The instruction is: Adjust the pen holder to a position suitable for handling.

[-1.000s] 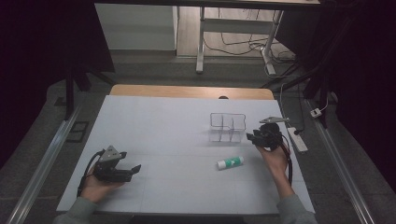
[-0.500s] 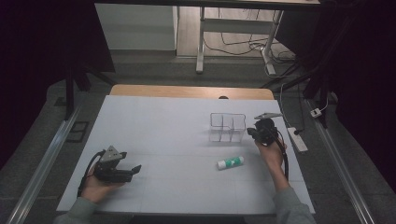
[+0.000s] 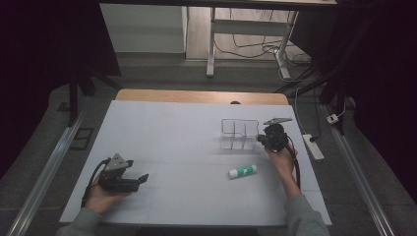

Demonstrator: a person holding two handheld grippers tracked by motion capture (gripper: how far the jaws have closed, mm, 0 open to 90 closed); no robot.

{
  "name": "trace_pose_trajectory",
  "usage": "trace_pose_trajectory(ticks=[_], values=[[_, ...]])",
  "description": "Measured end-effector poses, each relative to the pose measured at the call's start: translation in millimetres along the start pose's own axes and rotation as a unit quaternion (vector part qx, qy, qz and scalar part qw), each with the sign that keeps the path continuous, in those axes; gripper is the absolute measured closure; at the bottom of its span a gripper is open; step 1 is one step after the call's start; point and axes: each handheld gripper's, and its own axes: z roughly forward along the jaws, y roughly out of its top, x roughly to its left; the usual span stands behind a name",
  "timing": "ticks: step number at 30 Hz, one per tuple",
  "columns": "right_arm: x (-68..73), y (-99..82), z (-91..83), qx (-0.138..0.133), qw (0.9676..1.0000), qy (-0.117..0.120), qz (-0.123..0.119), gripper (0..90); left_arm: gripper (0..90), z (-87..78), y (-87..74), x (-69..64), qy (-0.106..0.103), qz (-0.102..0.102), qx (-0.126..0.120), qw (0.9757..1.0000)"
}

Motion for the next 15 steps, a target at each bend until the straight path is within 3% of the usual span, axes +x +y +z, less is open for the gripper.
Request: trace_pose_trajectory(ticks=[3, 7, 15], values=[[2.8, 1.6, 0.1, 0.003, 0.9999, -0.011, -0.011, 89.3, 17.7, -0.1, 0.0, 0.0, 0.000, 0.000, 0.000, 1.0000], [0.7, 1.5, 0.7, -0.001, 1.0000, -0.003, 0.002, 89.3, 17.7, 0.2, 0.1, 0.1, 0.000, 0.000, 0.001, 1.0000], [6.3, 6.5, 1.3, -0.003, 1.0000, 0.000, -0.007, 89.3, 17.7, -0.1, 0.3, -1.5, -0.002, 0.003, 0.001, 1.0000]])
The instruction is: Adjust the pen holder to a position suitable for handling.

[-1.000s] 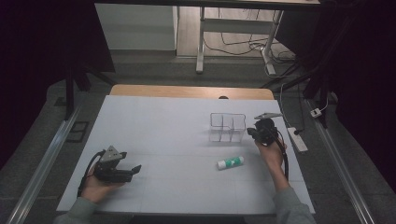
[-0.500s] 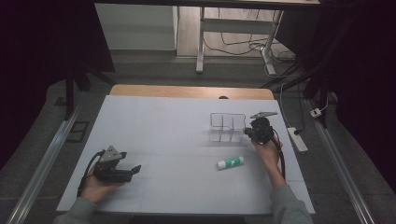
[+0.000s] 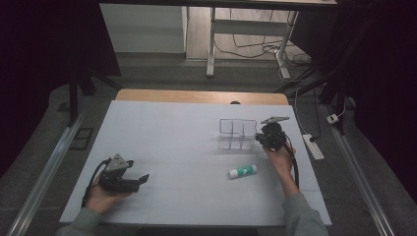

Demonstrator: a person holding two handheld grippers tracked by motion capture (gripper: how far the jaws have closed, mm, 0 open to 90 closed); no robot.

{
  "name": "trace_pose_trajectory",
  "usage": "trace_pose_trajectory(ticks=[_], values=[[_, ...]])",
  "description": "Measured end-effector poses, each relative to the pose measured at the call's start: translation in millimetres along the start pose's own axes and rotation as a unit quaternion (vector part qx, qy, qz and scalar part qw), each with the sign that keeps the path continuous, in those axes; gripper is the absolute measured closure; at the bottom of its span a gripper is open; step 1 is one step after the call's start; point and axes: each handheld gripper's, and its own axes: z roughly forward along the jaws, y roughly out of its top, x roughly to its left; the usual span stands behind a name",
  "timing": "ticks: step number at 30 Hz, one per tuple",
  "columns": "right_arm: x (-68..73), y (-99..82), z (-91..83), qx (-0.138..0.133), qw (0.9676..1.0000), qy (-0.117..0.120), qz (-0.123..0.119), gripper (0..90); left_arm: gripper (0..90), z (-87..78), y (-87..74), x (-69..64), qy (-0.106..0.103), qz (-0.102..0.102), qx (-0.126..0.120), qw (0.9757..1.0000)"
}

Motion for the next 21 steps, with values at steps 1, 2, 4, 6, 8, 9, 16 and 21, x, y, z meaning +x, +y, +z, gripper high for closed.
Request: trace_pose_trajectory(ticks=[1, 2, 4, 6, 8, 9, 16, 21], values=[[1.2, 0.8, 0.4, 0.000, 1.0000, 0.001, -0.001, 89.3, 17.7, -0.1, 0.0, 0.0, 0.000, 0.000, 0.000, 1.0000], [2.0, 1.6, 0.6, 0.002, 1.0000, 0.003, -0.003, 89.3, 17.7, -0.2, 0.0, 0.0, 0.000, 0.000, -0.001, 1.0000], [3.9, 2.6, 2.1, -0.001, 1.0000, 0.003, -0.004, 89.3, 17.7, -0.1, 0.0, 0.0, 0.000, 0.000, -0.001, 1.0000], [4.2, 3.0, 2.4, 0.000, 1.0000, 0.004, -0.006, 89.3, 17.7, 0.0, 0.0, 0.0, 0.000, 0.000, 0.000, 1.0000], [6.0, 3.8, 3.7, 0.000, 0.9999, -0.001, -0.011, 89.3, 17.7, 0.3, -0.1, 0.0, 0.000, 0.001, 0.001, 1.0000], [7.3, 4.4, 4.5, 0.000, 0.9999, -0.002, -0.014, 89.3, 17.7, 0.7, -0.1, 0.0, -0.001, 0.000, 0.002, 1.0000], [10.2, 6.9, 7.5, -0.002, 0.9999, 0.002, -0.016, 89.3, 17.6, 0.7, -0.2, -0.4, -0.002, 0.001, 0.002, 1.0000], [16.4, 9.9, 9.8, 0.000, 0.9997, 0.009, -0.021, 89.3, 17.6, 1.1, -0.2, 0.0, -0.002, 0.000, 0.003, 1.0000]])
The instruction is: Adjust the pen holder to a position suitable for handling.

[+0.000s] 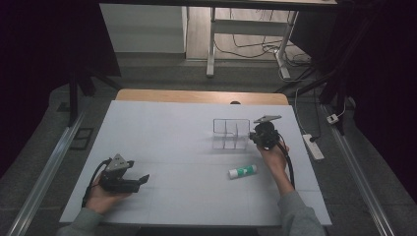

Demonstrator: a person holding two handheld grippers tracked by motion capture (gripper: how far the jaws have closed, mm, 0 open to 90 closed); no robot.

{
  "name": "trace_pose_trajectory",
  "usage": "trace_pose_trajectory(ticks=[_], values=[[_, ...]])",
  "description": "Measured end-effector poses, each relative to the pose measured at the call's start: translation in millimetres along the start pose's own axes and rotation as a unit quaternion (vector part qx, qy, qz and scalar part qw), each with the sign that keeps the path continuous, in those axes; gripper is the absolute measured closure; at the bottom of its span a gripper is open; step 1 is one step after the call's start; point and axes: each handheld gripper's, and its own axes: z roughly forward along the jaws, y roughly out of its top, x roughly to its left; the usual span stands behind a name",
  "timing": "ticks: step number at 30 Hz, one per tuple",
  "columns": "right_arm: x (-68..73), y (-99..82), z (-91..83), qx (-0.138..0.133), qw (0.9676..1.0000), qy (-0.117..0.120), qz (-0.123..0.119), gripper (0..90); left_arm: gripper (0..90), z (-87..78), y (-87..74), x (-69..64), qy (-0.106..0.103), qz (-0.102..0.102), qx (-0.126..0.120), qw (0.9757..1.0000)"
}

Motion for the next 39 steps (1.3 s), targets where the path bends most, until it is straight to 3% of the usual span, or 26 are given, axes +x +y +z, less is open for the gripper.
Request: trace_pose_trajectory(ticks=[25, 39], values=[[30.0, 12.1, 11.3, 0.005, 0.9993, 0.028, -0.025, 89.3, 17.7, -1.8, -0.2, -1.2, -0.002, 0.002, -0.002, 1.0000], [38.9, 14.9, 16.5, 0.007, 0.9988, 0.039, -0.030, 89.3, 17.8, -0.6, -0.6, 0.4, -0.002, 0.002, -0.001, 1.0000]])
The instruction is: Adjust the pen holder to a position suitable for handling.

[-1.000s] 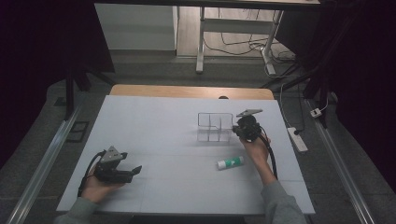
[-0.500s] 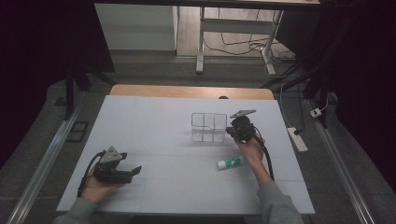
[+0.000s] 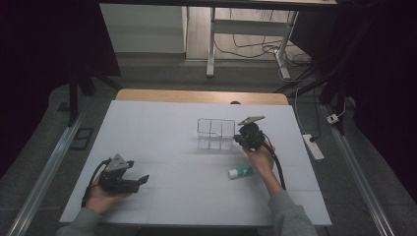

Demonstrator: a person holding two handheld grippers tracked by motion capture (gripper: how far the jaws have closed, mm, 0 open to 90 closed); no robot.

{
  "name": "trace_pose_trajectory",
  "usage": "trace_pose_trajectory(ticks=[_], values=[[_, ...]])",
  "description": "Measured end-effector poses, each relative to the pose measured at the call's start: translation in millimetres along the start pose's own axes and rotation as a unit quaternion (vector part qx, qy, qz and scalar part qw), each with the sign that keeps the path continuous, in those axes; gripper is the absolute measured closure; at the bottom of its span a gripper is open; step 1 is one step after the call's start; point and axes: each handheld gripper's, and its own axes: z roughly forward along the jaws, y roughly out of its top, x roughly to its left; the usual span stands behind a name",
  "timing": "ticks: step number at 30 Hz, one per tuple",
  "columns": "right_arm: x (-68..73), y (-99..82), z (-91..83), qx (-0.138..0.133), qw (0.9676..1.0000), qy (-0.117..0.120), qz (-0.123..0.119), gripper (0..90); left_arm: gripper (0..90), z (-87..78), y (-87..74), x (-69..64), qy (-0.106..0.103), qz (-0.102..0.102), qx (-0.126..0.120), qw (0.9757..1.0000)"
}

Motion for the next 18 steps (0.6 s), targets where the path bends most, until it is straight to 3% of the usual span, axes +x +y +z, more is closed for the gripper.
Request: trace_pose_trajectory(ticks=[18], values=[[8.0, 7.1, 5.1, -0.005, 1.0000, 0.007, -0.004, 89.3, 18.1, 0.6, -0.3, -0.5, 0.000, 0.003, 0.004, 1.0000]])
